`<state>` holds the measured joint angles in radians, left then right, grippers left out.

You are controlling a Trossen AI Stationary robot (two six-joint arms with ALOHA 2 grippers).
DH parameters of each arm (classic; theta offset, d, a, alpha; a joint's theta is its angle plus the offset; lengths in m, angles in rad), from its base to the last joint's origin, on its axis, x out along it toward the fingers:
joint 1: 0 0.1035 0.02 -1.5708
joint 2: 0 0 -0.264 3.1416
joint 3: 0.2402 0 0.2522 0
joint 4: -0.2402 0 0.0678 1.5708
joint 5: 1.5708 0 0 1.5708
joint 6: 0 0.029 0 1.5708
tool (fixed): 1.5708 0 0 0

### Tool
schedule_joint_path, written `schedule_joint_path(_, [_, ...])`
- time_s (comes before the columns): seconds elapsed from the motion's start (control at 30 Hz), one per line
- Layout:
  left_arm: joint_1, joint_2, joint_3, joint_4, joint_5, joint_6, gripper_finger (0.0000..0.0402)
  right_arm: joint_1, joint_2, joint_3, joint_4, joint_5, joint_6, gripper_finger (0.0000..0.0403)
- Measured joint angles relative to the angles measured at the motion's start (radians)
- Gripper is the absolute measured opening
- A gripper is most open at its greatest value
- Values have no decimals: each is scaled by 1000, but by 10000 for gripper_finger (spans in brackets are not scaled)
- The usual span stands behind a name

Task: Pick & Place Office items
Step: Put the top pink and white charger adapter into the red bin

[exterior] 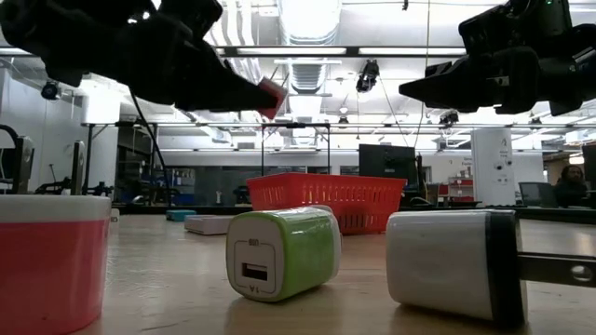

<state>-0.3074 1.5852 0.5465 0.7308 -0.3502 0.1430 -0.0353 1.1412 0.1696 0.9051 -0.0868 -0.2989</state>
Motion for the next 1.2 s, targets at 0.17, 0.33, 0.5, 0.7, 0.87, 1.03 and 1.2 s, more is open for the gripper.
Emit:
schedule_joint_path(0.17, [30,0,0,86,74,63,127,0,0,0,2,0,0,8])
schedule_joint_path(0.33, [80,0,0,130,150,86,127,0,0,0,3,0,0,8])
schedule_joint_path(0.5, [122,0,1,130,177,59,127,0,0,0,3,0,-7,8])
schedule_joint_path(0.7, [166,1,2,94,207,5,127,0,0,0,3,0,-10,8])
schedule_joint_path(0.87, [189,23,32,42,231,-25,127,0,0,0,3,0,-15,8])
schedule_joint_path(1.03, [203,82,136,-141,237,-33,127,0,0,0,3,1,-16,8])
schedule_joint_path(1.2, [216,127,251,-343,236,-34,127,0,0,0,3,1,-15,8])
